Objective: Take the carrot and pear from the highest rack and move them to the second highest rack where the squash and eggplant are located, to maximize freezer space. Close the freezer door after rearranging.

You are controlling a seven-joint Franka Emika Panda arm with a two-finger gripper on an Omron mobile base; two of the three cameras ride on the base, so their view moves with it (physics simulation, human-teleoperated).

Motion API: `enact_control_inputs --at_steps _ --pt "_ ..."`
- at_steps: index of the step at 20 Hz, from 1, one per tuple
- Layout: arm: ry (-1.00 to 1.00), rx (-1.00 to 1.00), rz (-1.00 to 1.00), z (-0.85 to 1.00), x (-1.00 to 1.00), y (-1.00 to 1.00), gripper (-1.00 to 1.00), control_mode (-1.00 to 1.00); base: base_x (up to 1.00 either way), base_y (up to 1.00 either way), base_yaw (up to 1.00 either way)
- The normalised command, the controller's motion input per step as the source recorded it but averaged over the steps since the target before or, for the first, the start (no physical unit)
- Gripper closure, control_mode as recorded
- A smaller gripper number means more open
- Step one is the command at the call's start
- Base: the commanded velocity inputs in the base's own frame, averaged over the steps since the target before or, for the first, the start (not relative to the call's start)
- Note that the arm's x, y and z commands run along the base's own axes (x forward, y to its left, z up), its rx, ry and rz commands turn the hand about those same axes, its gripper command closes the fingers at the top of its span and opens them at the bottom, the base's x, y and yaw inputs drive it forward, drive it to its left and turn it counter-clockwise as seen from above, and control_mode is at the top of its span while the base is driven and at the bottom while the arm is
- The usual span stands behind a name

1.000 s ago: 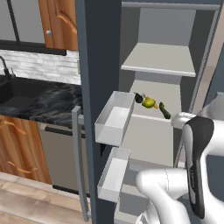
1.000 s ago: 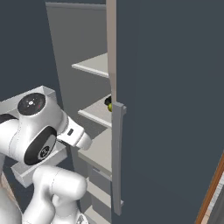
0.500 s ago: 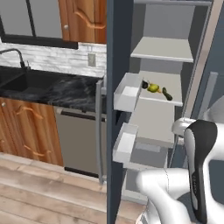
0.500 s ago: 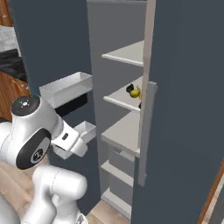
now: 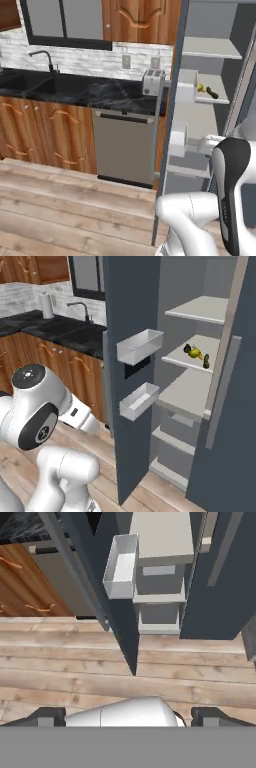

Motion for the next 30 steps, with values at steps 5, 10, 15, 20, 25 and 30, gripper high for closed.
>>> enact_control_inputs --at_steps 5,10,15,20,25,30 --pt "0.0 0.0 0.0 0.0 0.0 0.0 -1.0 1.0 0.05 1.0 -0.32" --pt "0.0 0.0 0.0 0.0 0.0 0.0 -1.0 1.0 0.34 0.98 -0.53" --pt "0.0 0.0 0.0 0.0 0.0 0.0 -1.0 1.0 0.47 0.97 -0.55" --pt "0.0 0.0 0.0 0.0 0.0 0.0 -1.0 1.0 0.51 0.73 -0.61" --pt "0.0 0.0 0.0 0.0 0.0 0.0 -1.0 1.0 0.59 0.58 -0.69" --pt "0.0 0.0 0.0 0.0 0.0 0.0 -1.0 1.0 0.58 0.72 -0.64"
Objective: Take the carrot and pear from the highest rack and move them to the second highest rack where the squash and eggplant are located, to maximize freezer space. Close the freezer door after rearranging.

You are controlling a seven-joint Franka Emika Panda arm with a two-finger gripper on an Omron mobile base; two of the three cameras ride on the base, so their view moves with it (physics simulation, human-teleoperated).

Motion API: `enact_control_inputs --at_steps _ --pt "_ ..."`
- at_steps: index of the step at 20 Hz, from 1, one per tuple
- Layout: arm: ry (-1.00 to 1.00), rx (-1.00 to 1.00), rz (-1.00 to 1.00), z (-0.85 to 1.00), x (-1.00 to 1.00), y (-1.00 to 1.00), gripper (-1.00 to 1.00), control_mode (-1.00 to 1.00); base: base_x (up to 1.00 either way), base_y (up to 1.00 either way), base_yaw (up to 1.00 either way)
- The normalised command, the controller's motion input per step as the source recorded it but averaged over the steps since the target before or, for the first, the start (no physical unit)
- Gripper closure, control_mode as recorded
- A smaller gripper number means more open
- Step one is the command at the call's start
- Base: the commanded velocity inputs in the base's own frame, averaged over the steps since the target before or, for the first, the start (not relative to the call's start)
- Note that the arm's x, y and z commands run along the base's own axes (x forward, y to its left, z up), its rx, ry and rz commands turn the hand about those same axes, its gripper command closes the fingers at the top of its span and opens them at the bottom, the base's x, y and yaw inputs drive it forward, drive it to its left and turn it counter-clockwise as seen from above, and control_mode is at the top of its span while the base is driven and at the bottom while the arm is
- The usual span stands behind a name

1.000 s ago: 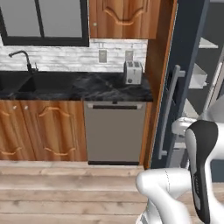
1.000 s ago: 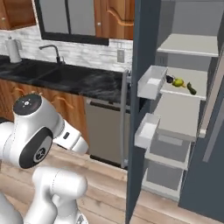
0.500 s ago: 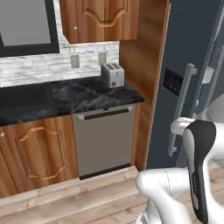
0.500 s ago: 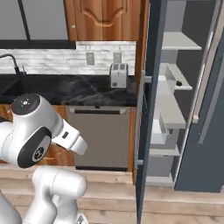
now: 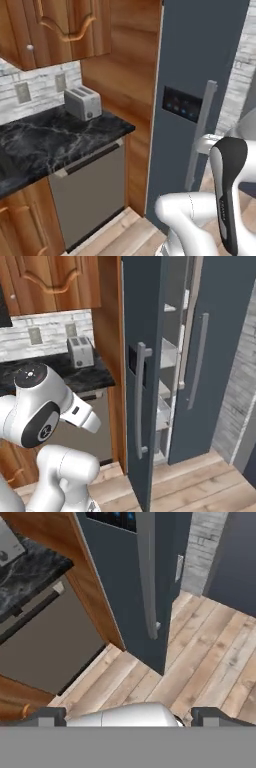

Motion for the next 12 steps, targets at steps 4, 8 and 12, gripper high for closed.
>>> enact_control_inputs --at_steps 4,8,12 --pt "0.0 0.0 0.0 0.0 0.0 0.0 -1.0 1.0 0.5 0.69 -0.54" --pt "0.0 0.0 0.0 0.0 0.0 0.0 -1.0 1.0 0.52 0.64 -0.48" --pt "0.0 0.0 0.0 0.0 0.0 0.0 -1.0 1.0 0.51 0.67 -0.41"
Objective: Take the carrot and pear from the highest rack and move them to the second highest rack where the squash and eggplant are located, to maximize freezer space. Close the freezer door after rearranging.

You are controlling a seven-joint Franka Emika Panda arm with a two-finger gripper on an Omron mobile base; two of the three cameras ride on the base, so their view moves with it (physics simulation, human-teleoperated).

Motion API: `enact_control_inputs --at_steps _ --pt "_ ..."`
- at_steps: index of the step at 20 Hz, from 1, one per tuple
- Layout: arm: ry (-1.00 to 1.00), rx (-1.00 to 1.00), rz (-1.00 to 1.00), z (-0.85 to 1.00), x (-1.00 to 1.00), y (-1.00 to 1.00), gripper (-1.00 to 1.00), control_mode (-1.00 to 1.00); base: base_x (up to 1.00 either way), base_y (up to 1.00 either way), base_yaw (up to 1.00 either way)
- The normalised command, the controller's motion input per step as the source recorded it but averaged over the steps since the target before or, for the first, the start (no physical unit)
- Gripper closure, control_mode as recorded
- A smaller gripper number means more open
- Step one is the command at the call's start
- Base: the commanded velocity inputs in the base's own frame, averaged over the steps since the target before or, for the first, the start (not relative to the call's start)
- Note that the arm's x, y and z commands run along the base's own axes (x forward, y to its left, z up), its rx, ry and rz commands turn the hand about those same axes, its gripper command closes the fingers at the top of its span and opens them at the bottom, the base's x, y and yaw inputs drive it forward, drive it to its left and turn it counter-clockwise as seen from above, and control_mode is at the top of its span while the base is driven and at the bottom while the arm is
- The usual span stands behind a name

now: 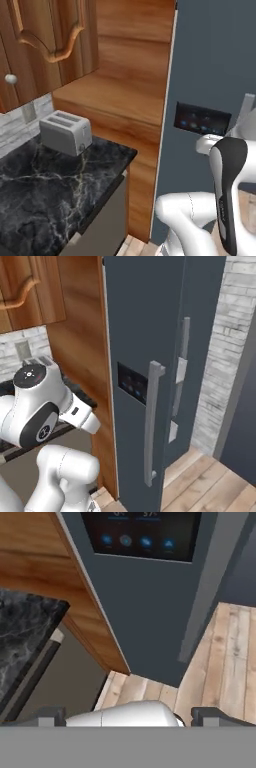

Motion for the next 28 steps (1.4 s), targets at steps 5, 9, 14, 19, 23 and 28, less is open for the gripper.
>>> enact_control_inputs --at_steps 5,9,14,19,23,28 --pt "0.0 0.0 0.0 0.0 0.0 0.0 -1.0 1.0 0.51 0.26 -0.31" --pt "0.0 0.0 0.0 0.0 0.0 0.0 -1.0 1.0 0.55 0.0 -0.21" --pt "0.0 0.0 0.0 0.0 0.0 0.0 -1.0 1.0 0.56 -0.03 -0.13" --pt "0.0 0.1 -0.03 -0.03 0.56 -0.22 -1.0 -1.0 0.11 -0.01 -0.01" --pt "0.0 0.13 -0.07 -0.09 0.83 -0.33 -1.0 -1.0 0.0 0.0 0.0" --pt "0.0 0.09 -0.17 -0.11 0.85 -0.24 -1.0 -1.0 0.0 0.0 0.0"
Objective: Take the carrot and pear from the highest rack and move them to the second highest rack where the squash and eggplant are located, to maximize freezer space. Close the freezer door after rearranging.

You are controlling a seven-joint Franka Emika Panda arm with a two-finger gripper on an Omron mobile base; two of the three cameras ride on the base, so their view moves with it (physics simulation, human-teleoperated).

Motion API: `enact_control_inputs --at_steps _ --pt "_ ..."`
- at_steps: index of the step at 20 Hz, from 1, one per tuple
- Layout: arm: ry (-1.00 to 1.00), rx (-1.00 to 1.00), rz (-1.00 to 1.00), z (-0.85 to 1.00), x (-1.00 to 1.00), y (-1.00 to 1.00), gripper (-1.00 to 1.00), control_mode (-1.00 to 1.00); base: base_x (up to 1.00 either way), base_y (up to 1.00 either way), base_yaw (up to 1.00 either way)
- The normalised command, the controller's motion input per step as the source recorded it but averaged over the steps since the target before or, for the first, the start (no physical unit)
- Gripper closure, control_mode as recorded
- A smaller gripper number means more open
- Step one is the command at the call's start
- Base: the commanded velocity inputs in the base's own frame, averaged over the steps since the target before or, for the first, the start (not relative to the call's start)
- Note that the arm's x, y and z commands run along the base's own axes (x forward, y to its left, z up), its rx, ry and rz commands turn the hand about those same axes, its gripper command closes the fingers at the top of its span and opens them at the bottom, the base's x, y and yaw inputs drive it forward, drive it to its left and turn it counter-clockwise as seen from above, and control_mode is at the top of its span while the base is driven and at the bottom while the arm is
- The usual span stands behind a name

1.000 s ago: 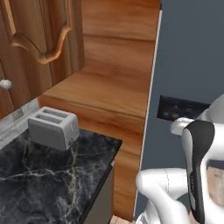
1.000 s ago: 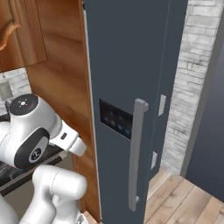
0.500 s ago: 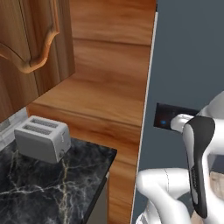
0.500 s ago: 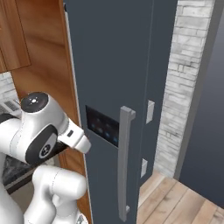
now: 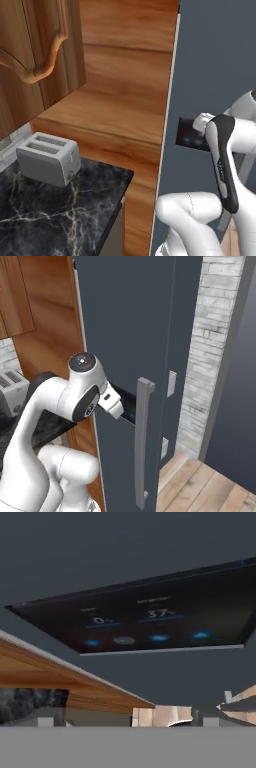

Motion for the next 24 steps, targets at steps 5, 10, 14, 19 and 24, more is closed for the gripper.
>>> enact_control_inputs --at_steps 5,10,14,19,24 --pt "0.0 0.09 -0.26 -0.12 0.78 -0.32 -1.0 -1.0 0.0 0.0 0.0" --pt "0.0 0.15 -0.2 -0.12 0.66 -0.49 -1.0 -1.0 0.0 0.0 0.0" --pt "0.0 0.17 -0.14 -0.08 0.68 -0.35 -1.0 -1.0 0.0 0.0 0.0" --pt "0.0 0.19 -0.09 -0.12 0.72 -0.33 -1.0 -1.0 0.0 0.0 0.0" --pt "0.0 0.28 0.1 -0.08 0.76 -0.06 -1.0 -1.0 0.0 0.0 0.0"
